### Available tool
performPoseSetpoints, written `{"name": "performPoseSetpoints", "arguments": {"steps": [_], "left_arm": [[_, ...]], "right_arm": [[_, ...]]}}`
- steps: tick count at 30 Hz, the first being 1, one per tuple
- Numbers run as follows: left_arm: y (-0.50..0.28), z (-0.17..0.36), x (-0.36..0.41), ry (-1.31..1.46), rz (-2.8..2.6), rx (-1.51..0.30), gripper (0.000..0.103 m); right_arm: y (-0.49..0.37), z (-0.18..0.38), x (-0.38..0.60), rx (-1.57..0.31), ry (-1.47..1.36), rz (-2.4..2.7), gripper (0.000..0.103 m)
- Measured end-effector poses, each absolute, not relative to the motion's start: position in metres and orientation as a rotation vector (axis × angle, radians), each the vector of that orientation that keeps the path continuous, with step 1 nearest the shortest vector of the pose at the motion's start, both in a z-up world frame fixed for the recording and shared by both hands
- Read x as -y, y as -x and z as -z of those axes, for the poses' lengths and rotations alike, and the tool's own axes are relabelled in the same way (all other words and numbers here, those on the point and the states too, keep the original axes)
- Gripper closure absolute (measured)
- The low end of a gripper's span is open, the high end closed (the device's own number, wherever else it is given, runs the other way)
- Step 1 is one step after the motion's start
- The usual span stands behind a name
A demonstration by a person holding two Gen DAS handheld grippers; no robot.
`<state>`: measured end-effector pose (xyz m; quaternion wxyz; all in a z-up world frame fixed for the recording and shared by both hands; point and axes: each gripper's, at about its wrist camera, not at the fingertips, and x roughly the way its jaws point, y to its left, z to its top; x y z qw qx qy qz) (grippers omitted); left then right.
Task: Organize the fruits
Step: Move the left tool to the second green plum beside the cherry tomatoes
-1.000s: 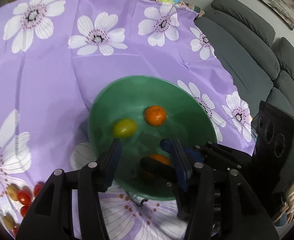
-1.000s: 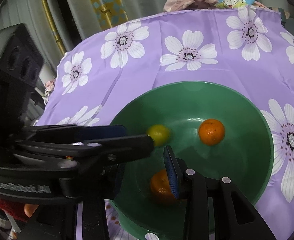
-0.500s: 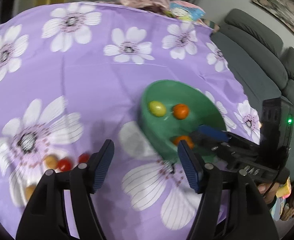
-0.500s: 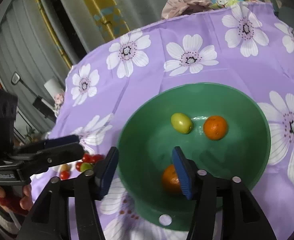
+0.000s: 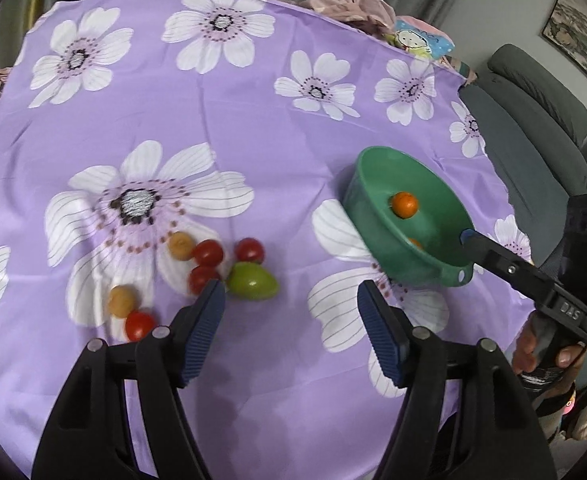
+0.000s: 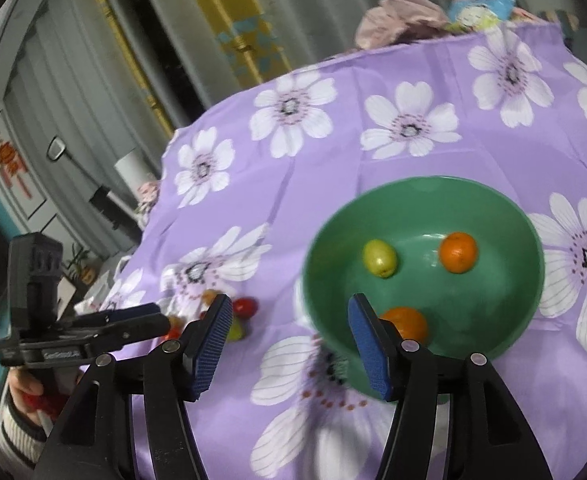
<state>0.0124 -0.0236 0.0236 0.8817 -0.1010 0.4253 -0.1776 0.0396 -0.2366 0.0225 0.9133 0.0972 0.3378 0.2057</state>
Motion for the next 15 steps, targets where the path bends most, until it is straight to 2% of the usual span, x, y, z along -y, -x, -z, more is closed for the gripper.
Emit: {"name": "performPoseSetpoints", "arguments": {"steps": [15], "left_arm": [[0.005,-0.002,-0.007,0.267,0.349,-0.920,0.034]], "right_arm": [[-0.035,0.006,0.163,-0.849,-0.001,-0.568,0.042]]}}
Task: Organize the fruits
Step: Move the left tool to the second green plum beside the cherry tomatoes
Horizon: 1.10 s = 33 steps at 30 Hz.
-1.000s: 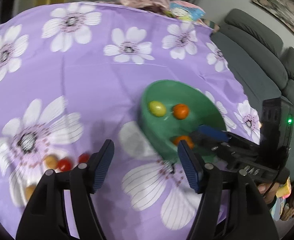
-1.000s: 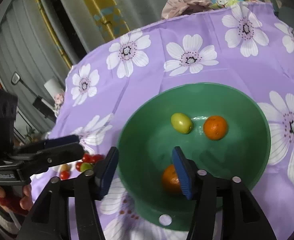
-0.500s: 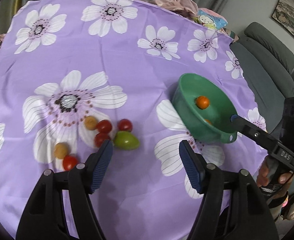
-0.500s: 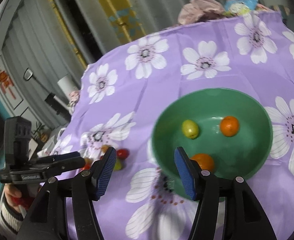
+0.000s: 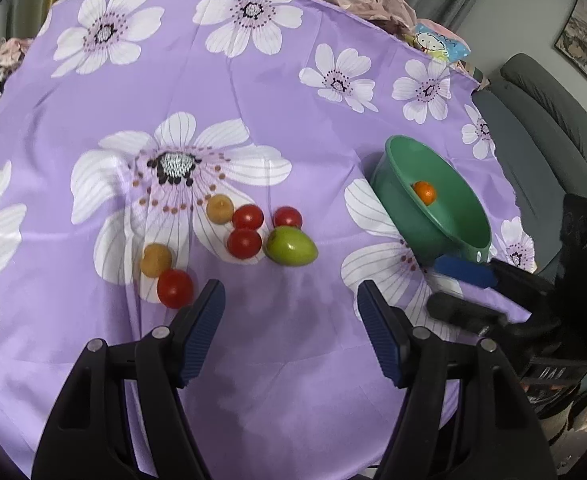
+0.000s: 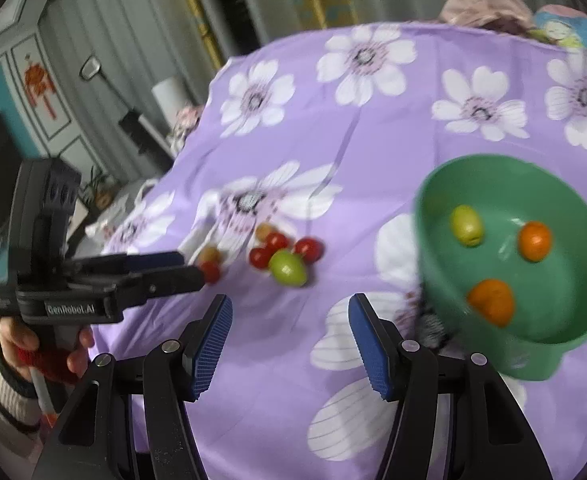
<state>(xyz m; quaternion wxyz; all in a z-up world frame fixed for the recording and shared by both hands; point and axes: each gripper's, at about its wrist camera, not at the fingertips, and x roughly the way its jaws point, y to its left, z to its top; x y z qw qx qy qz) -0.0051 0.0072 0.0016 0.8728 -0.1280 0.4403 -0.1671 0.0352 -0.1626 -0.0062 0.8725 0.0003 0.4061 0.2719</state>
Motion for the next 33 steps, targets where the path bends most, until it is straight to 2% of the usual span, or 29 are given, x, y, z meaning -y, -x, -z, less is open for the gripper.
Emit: {"name": "performPoseSetpoints", "arguments": {"steps": [12,33], "left_arm": [[-0.003,0.015,-0.013,0.387,0.402,-0.971,0.034],[-0.043,0.041,-0.005,0.416,0.451,-1.059,0.034]], "right_arm": [[-0.047,0.037,0.138,-0.962,0.063,-0.565,0.042],[-0.089,0.061,0.122,-1.035,0.083,-0.517,0.042]]}}
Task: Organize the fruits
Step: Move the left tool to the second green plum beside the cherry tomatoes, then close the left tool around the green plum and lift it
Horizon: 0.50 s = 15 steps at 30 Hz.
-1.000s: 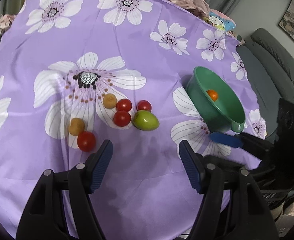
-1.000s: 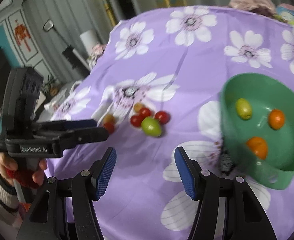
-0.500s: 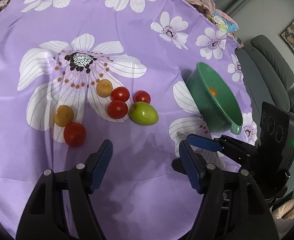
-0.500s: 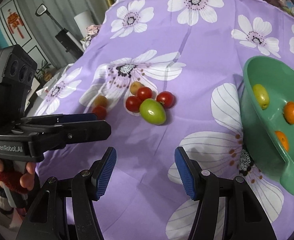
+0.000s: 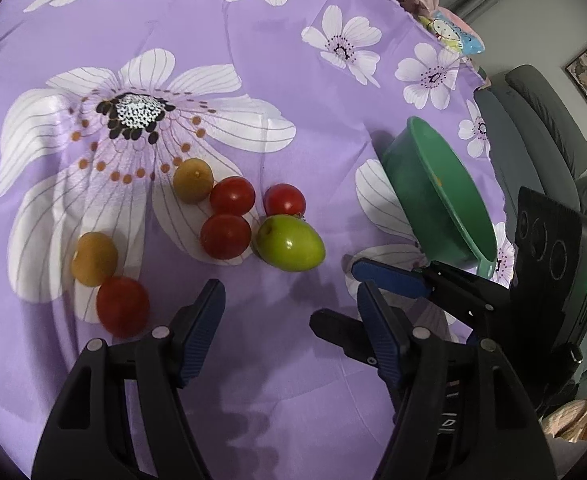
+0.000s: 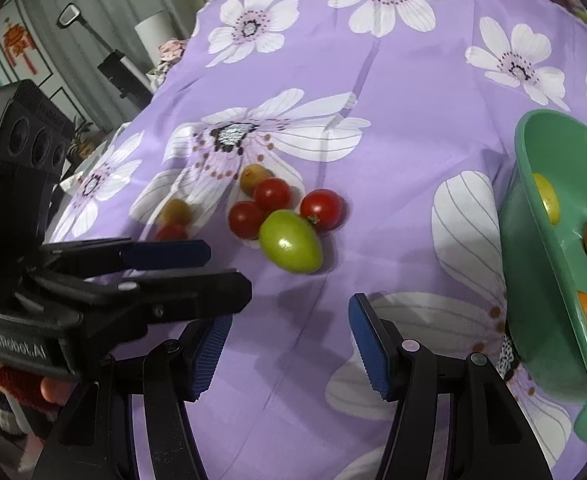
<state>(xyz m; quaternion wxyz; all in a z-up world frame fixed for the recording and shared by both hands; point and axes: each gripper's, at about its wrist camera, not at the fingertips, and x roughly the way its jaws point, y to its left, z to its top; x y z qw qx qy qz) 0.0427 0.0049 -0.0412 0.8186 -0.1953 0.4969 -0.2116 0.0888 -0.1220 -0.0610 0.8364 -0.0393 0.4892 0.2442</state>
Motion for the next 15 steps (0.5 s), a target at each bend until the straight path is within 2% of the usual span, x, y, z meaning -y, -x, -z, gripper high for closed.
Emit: {"name": "performPoseSetpoints", "arguments": {"steps": [10,15], "left_arm": [[-0.060,0.047,-0.007,0.461,0.484,-1.072,0.036],[-0.065,0.048,-0.002,0.453,0.505,-1.072,0.045]], "right_arm": [[-0.107,0.070,0.110,-1.065,0.122,-0.536,0.042],[-0.115,0.070,0.107,-1.091,0.103,-0.560,0.042]]}}
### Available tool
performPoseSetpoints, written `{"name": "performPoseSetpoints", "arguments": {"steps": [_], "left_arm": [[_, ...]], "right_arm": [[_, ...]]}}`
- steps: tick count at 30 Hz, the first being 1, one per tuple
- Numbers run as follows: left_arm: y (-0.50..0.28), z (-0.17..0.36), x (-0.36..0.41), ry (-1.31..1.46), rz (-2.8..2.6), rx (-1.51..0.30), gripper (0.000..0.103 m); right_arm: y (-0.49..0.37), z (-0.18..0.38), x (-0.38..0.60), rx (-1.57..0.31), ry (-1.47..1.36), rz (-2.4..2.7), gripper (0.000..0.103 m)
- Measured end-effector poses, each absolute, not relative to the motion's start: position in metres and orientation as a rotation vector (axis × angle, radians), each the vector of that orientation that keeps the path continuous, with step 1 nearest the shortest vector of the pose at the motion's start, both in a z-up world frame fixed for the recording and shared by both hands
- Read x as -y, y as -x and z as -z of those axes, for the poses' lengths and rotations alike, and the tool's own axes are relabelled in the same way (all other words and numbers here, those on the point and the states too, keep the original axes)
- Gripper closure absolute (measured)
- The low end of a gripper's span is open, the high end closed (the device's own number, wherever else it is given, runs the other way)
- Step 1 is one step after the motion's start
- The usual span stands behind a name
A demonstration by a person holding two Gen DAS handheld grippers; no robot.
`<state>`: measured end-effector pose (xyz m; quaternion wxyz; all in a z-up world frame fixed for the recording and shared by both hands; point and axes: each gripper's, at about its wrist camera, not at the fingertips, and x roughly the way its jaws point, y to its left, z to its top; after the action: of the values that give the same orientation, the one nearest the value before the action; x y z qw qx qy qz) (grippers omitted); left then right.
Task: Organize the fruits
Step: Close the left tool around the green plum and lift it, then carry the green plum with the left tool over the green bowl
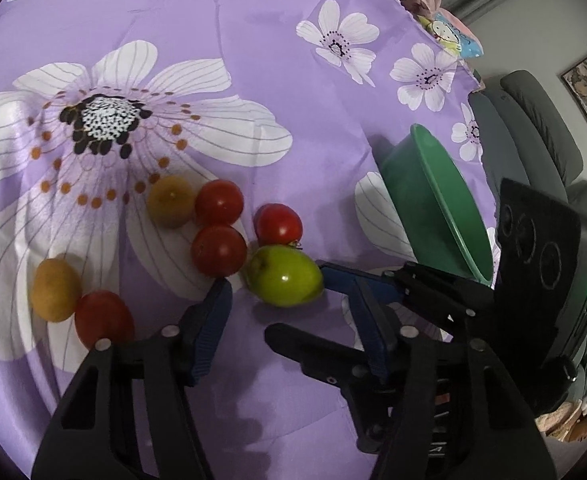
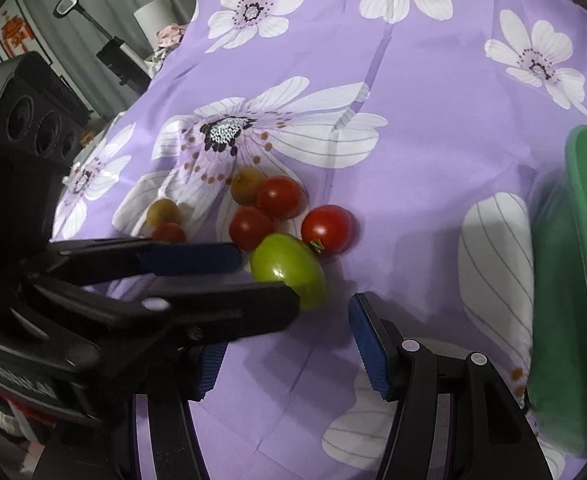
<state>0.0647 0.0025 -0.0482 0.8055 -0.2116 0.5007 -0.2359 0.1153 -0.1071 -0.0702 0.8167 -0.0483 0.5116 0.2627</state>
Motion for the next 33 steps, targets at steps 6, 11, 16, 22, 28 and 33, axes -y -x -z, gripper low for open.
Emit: {"name": "performPoseSetpoints", "arguments": {"steps": [6,11,16,22,28,33], "left_arm": [[-0.069,0.050,-0.003,0.459,0.510,-1.067,0.054],[-0.073,0.050,-0.002,0.464,0.516,-1.068,0.058],[-0.077,0.051,0.000,0.463,0.515,-1.073,0.062],[-0.075,0.049,0.001,0.455,0.518,-1.069,0.064],[-0.063,0.037,0.005,0.421,0.520,-1.030,0.064],[-0.049,0.023,0.013,0.363,0.516,-0.990,0.064]], "right_arm": [[-0.121,0.071,0.103,-1.084,0.140,-0.564,0.043],[-0.121,0.071,0.101,-1.076,0.152,-0.562,0.056],[-0.122,0.071,0.096,-1.072,0.174,-0.569,0.064],[-0.119,0.070,0.097,-1.063,0.172,-0.565,0.065],[-0.110,0.061,0.100,-1.025,0.166,-0.558,0.065],[-0.095,0.050,0.104,-0.987,0.161,-0.561,0.065]]}}
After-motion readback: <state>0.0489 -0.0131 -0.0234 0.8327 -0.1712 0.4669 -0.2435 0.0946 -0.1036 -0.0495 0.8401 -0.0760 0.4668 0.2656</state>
